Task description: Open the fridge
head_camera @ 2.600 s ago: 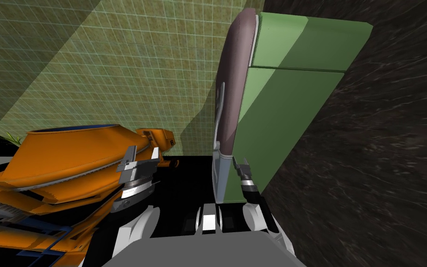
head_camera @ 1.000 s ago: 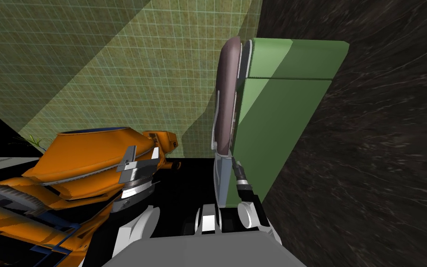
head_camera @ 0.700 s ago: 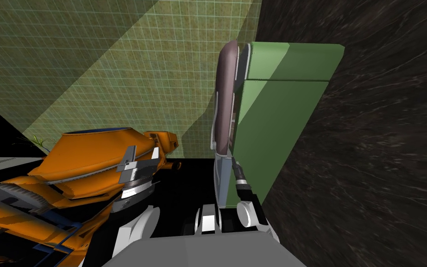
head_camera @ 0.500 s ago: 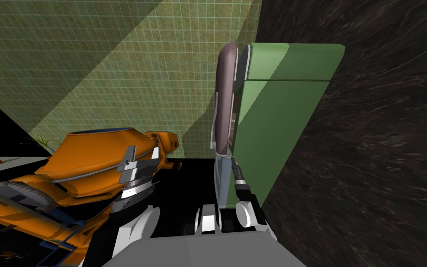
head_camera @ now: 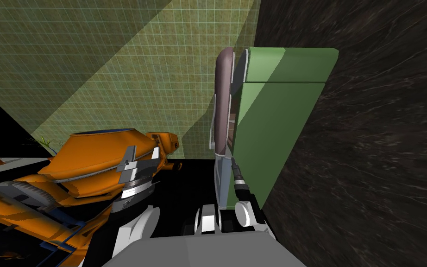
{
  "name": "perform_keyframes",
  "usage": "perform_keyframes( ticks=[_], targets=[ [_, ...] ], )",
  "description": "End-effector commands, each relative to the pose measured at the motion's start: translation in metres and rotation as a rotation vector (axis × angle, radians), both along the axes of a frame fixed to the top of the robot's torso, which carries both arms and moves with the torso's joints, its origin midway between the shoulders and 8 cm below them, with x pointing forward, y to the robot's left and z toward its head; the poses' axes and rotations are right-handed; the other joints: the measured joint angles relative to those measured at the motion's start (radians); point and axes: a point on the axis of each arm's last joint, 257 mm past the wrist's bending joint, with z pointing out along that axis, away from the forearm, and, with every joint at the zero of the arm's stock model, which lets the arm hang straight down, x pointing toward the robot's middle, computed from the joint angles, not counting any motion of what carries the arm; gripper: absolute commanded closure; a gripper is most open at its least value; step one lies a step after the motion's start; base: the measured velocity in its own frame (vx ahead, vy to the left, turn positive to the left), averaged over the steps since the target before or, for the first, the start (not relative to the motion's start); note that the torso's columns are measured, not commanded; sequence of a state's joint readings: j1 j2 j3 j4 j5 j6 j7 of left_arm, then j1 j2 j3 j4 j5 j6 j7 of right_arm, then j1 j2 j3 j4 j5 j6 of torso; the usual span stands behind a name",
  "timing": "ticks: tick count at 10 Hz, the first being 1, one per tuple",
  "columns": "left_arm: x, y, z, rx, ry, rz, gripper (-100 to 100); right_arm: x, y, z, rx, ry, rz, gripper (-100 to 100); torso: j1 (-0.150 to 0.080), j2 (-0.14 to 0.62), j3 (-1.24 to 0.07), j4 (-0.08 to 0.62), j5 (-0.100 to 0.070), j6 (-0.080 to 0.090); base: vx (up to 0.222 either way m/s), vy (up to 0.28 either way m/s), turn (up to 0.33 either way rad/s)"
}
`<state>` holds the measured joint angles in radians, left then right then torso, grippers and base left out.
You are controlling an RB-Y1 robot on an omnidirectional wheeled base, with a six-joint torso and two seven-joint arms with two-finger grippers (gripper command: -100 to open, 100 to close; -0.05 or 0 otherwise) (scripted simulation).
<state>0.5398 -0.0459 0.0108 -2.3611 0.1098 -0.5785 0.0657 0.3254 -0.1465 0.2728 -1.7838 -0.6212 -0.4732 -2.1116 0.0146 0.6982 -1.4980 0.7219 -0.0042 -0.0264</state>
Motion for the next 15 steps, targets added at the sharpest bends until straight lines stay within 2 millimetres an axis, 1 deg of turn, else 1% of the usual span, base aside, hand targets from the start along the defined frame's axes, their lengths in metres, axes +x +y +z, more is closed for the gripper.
perform_keyframes(
  ticks=[1, 5, 6, 9, 10, 13, 14, 15],
  targets=[
    [0.000, 0.000, 0.000, 0.000, 0.000, 0.000, 0, 0.005, 0.019, -0.015, 0.078, 0.043, 0.057, -100, 0.000, 0.000, 0.000, 0.000, 0.000, 0.001, -0.005, 0.002, 0.021],
    [0.000, 0.000, 0.000, 0.000, 0.000, 0.000, 0, 0.005, 0.019, -0.015, 0.087, 0.043, 0.060, -100, 0.002, -0.004, -0.002, -0.002, -0.001, -0.004, -0.004, 0.004, 0.016],
    [0.000, 0.000, 0.000, 0.000, 0.000, 0.000, 0, 0.007, 0.024, -0.020, 0.147, 0.056, 0.080, -100, 0.002, -0.004, -0.002, -0.001, 0.000, -0.002, 0.014, 0.012, 0.083],
    [0.000, 0.000, 0.000, 0.000, 0.000, 0.000, 0, 0.007, 0.024, -0.020, 0.154, 0.056, 0.081, -100, 0.000, -0.006, -0.003, 0.000, 0.000, -0.002, 0.001, 0.005, -0.010],
    [0.000, 0.000, 0.000, 0.000, 0.000, 0.000, 0, 0.009, 0.028, -0.025, 0.214, 0.069, 0.101, -100, -0.001, -0.006, -0.003, 0.000, -0.001, -0.003, -0.001, 0.008, 0.066],
    [0.000, 0.000, 0.000, 0.000, 0.000, 0.000, 0, 0.009, 0.028, -0.025, 0.214, 0.069, 0.101, -100, 0.002, -0.006, -0.003, 0.000, 0.000, -0.005, -0.001, -0.004, 0.007],
    [0.000, 0.000, 0.000, 0.000, 0.000, 0.000, 0, 0.010, 0.031, -0.030, 0.267, 0.080, 0.119, -100, 0.002, -0.005, -0.003, 0.000, 0.000, -0.004, 0.017, -0.004, 0.000],
    [0.000, 0.000, 0.000, 0.000, 0.000, 0.000, 0, 0.010, 0.031, -0.030, 0.267, 0.080, 0.119, -100, 0.004, -0.006, -0.003, 0.000, 0.000, -0.006, 0.006, 0.007, 0.016]
  ],
)
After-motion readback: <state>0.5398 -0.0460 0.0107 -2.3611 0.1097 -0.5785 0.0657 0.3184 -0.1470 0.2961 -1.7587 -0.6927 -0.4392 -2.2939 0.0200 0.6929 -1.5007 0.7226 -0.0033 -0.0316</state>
